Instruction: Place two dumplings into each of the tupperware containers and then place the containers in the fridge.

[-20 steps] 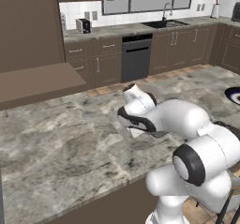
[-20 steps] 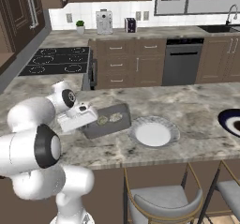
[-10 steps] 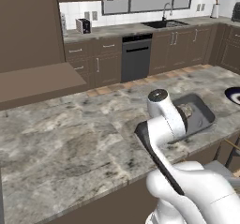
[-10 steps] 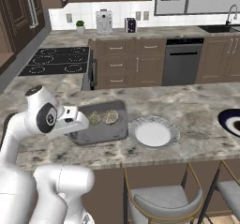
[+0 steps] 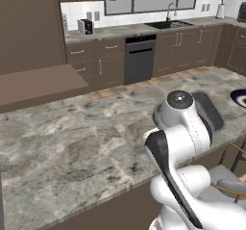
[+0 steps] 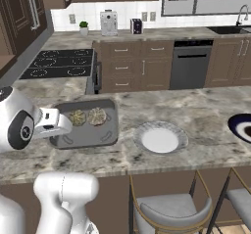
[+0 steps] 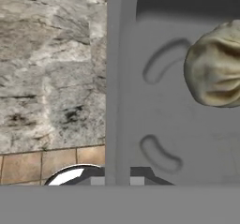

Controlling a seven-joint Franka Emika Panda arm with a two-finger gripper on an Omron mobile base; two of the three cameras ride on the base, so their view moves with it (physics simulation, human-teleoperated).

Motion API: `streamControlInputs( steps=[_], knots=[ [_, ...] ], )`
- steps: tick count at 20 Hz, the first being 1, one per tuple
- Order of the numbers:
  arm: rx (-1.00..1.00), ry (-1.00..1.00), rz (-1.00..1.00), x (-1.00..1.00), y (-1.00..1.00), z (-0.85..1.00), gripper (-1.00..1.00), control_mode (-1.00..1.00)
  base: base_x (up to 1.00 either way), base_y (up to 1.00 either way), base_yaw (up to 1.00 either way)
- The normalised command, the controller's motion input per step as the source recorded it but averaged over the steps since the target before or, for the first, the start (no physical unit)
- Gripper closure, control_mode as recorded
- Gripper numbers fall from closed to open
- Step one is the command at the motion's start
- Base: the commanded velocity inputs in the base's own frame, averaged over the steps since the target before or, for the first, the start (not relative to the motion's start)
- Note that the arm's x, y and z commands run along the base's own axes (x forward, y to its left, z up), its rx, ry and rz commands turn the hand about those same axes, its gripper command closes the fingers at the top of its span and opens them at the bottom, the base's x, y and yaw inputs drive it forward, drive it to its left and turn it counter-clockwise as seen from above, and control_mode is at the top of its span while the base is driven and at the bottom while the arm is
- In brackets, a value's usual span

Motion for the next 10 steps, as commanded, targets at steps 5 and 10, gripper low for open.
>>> streamControlInputs(
  steps=[5, 10],
  knots=[
    [0.00, 0.00, 0.29, -0.60, 0.14, 0.04, 1.00, -1.00, 0.00, 0.00, 0.00],
    [0.03, 0.01, 0.08, -0.14, -0.10, 0.00, 1.00, -1.00, 0.00, 0.00, 0.00]
  ],
)
